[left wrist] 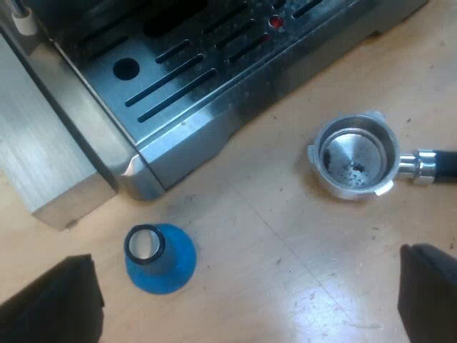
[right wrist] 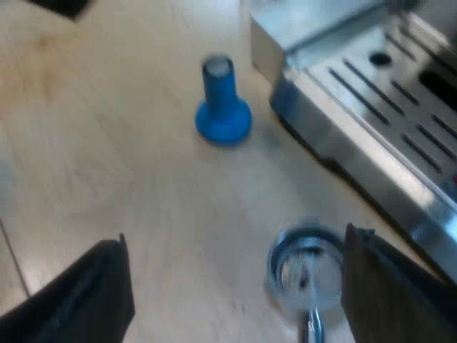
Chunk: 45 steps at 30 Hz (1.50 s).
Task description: Grind coffee beans and then tamp
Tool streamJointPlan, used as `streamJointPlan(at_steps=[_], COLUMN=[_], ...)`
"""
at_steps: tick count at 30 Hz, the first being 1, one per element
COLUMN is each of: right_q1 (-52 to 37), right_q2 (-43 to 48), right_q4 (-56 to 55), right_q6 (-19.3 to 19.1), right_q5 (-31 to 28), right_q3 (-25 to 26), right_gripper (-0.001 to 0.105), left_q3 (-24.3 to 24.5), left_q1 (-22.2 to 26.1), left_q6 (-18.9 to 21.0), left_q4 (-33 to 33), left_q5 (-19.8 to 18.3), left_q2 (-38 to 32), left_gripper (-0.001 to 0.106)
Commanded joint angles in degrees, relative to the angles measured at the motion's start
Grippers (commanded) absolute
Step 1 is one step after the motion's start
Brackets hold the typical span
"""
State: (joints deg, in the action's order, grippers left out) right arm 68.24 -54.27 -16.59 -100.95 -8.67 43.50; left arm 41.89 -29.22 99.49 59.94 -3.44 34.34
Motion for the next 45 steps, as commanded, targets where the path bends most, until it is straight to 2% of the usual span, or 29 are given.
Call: streamJointPlan(at_steps=[1, 4, 5, 6, 8, 13, 15, 18, 27, 35, 45], right_q1=[0.12, 0.12, 0.12, 0.12, 0.12, 0.12, 0.12, 0.12, 0.12, 0.12, 0.12], right_q2=[0.17, -0.01, -0.3, -0.73, -1.55, -4.24, -5.74, -6.86, -7.34, -7.34, -7.34], right_q4=[6.44, 10.91, 12.07, 13.13, 14.22, 15.61, 15.79, 15.95, 15.95, 15.95, 15.95], right_q6=[-1.27, -1.27, -1.27, -1.27, -1.27, -0.03, 2.03, 2.12, 2.12, 2.12, 2.12], right_q5=[-0.16, -0.15, -0.15, -0.15, -0.15, -0.15, -0.15, -0.57, -0.57, -0.57, -0.57], right_q3=[-1.73, -3.93, -4.62, -5.17, -5.82, -6.18, -6.18, -6.18, -6.18, -6.18, -6.18], right_gripper=[0.065, 0.065, 0.065, 0.065, 0.065, 0.065, 0.074, 0.079, 0.079, 0.079, 0.079], left_q3=[0.43, 0.43, 0.43, 0.43, 0.43, 0.43, 0.43, 0.43, 0.43, 0.43, 0.43], left_q1=[1.62, 6.64, 8.57, 10.77, 12.49, 11.69, 11.58, 11.58, 11.58, 11.58, 11.58], left_q6=[3.2, 3.13, 1.99, -0.88, -2.8, -3.27, -3.45, -3.72, -5.57, -5.57, -5.57], left_q4=[0.38, 0.18, 0.18, 0.18, 0.18, -0.33, -0.78, -1.65, -6.11, -8.13, -13.11], left_q5=[2.31, 2.31, 2.15, 0.7, -0.84, -1.02, -0.69, -0.69, -0.69, -1.15, -1.54], left_q2=[-0.34, -0.34, -0.09, 0.31, 1.3, 5.3, 9.05, 13.18, 24.04, 33.85, 40.22], left_gripper=[0.085, 0.085, 0.085, 0.085, 0.085, 0.085, 0.085, 0.085, 0.085, 0.085, 0.085])
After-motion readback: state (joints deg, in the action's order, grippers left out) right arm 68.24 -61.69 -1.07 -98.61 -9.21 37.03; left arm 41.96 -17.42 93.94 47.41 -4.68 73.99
